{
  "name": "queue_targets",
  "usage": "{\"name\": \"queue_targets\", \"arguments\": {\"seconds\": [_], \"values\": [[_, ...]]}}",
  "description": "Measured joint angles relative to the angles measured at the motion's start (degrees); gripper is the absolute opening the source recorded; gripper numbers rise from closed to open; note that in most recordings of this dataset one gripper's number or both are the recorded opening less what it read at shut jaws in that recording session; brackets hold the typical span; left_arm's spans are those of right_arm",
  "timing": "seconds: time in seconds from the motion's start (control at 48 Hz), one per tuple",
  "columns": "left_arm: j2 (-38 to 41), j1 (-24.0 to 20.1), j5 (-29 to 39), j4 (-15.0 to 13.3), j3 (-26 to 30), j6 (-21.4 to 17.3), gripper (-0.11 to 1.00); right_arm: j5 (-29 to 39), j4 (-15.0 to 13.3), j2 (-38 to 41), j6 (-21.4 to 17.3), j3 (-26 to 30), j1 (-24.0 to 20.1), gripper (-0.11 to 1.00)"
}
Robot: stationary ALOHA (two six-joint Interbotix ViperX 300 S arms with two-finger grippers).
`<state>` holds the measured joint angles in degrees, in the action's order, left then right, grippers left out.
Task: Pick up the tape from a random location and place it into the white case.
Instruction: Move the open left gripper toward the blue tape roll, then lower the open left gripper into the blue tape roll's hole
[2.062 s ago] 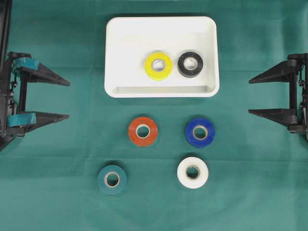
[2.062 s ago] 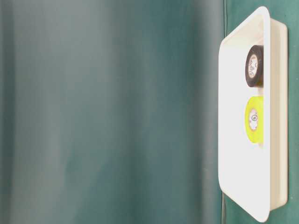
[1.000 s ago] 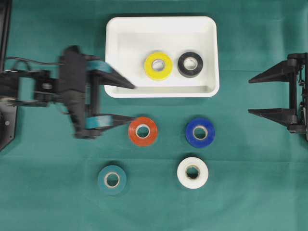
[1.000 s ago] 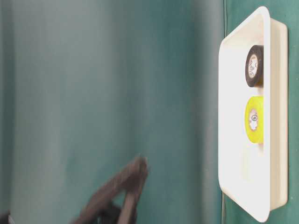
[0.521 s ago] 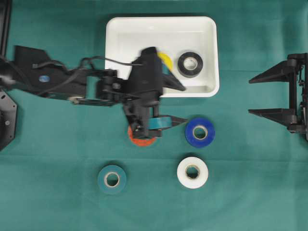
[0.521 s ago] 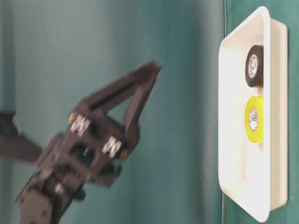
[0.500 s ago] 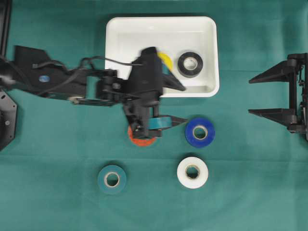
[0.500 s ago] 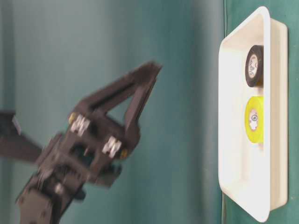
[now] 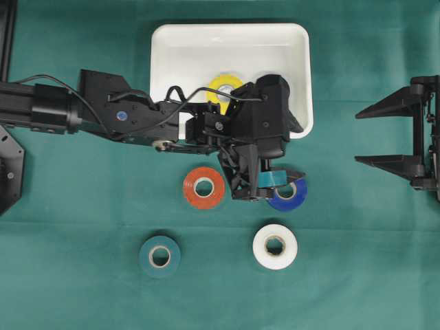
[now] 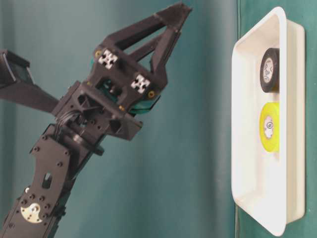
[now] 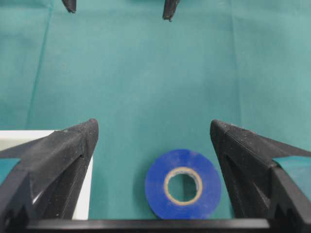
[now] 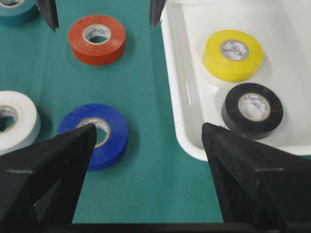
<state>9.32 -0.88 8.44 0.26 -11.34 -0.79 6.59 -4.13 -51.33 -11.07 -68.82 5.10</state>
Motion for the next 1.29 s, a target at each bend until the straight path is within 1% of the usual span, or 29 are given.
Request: {"name": "queue_targets", "arguments": {"seconds": [0.125, 0.271, 0.583, 0.729, 0.812, 0.958, 1.291], "values": [[0.1, -0.2, 1.3, 0.0, 0.4, 0.4, 0.96, 0.0, 0.0, 0.0, 0.0, 0.0, 0.0, 0.84], [0.9, -0.4, 4.9, 0.0, 1.9, 1.6, 0.96, 0.2, 0.0, 0.0, 0.1, 0.0, 0.0, 0.84], [6.1, -0.3, 22.9, 0.0, 13.3, 1.7, 0.96, 0.5, -0.1, 0.0, 0.1, 0.0, 0.0, 0.84], [7.9, 0.4, 28.2, 0.1, 17.3, 1.8, 0.96, 0.8, -0.1, 0.0, 0.1, 0.0, 0.0, 0.84], [8.7, 0.6, 30.4, 0.1, 18.7, 1.7, 0.96, 0.9, -0.1, 0.0, 0.1, 0.0, 0.0, 0.84], [9.2, 0.6, 31.6, 0.2, 19.2, 1.8, 0.96, 0.9, -0.1, 0.0, 0.1, 0.0, 0.0, 0.84], [9.2, 0.6, 31.7, 0.2, 19.2, 1.8, 0.96, 1.0, -0.1, 0.0, 0.1, 0.0, 0.0, 0.84]]}}
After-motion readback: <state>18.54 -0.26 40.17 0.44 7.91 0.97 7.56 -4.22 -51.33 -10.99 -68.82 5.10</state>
